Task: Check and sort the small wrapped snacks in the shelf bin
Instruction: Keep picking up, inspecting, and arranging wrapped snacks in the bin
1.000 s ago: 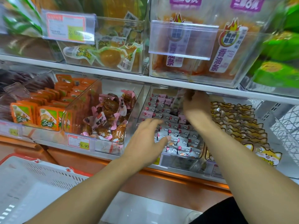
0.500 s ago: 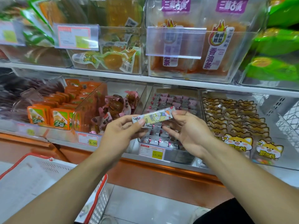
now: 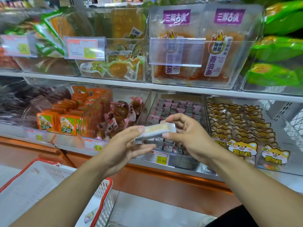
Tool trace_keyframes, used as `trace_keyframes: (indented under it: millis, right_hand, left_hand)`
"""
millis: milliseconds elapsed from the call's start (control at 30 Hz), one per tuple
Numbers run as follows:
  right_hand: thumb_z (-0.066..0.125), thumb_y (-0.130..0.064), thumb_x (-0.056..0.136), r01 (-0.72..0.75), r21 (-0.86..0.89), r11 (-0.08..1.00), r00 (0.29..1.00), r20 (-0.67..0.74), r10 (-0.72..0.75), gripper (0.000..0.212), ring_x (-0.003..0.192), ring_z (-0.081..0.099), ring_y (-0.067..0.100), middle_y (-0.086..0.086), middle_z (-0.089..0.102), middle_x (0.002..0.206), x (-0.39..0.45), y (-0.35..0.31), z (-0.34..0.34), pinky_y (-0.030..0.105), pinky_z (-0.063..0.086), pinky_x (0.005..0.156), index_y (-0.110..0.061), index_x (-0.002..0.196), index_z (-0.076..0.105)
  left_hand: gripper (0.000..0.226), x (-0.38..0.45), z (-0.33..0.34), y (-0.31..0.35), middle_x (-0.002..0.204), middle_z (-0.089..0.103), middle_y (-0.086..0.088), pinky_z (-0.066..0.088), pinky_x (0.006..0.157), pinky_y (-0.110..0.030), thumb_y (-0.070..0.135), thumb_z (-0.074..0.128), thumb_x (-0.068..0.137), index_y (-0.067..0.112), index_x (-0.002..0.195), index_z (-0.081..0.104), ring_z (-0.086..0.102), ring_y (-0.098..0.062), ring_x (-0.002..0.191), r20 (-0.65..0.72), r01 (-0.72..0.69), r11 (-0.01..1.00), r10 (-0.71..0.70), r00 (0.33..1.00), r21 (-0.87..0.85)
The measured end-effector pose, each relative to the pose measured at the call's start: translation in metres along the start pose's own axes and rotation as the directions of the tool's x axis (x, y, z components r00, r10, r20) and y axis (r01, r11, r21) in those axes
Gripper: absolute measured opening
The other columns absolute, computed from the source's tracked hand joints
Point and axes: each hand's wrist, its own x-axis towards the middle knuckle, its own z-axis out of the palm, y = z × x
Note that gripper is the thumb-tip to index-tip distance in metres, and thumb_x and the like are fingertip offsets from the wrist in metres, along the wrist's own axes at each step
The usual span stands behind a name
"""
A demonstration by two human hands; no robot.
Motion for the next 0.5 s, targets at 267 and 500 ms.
trace_keyframes:
  millis: [267,500]
  right_hand:
    - [0.081,-0.005,0.075,-0.203,0.135,0.97,0.979,0.054,0.198,0.055,0.105,0.072,0.026,0.014,0.072,0.119,0.0,0.0,0.001,0.034,0.06,0.088,-0.013,0.124,0.06]
    - [0.076,0.0,0.076,-0.323,0.341,0.883,0.943,0.035,0.332,0.045,0.104,0.071,0.031,0.026,0.073,0.109,0.003,-0.003,0.002,0.03,0.062,0.074,0.0,0.119,0.06]
  left_hand:
    - [0.033,0.005,0.002,-0.003,0.112,0.075,-0.011,0.058,0.077,-0.024,-0.004,0.079,0.076,0.01,0.105,0.072,0.073,-0.025,0.103,-0.109,-0.252,0.901,0.307,0.946,0.354]
    - [0.046,0.007,0.009,-0.013,0.107,0.076,-0.002,0.059,0.084,-0.027,-0.018,0.08,0.07,0.015,0.102,0.071,0.073,-0.019,0.103,-0.062,-0.375,0.79,0.459,0.887,0.485]
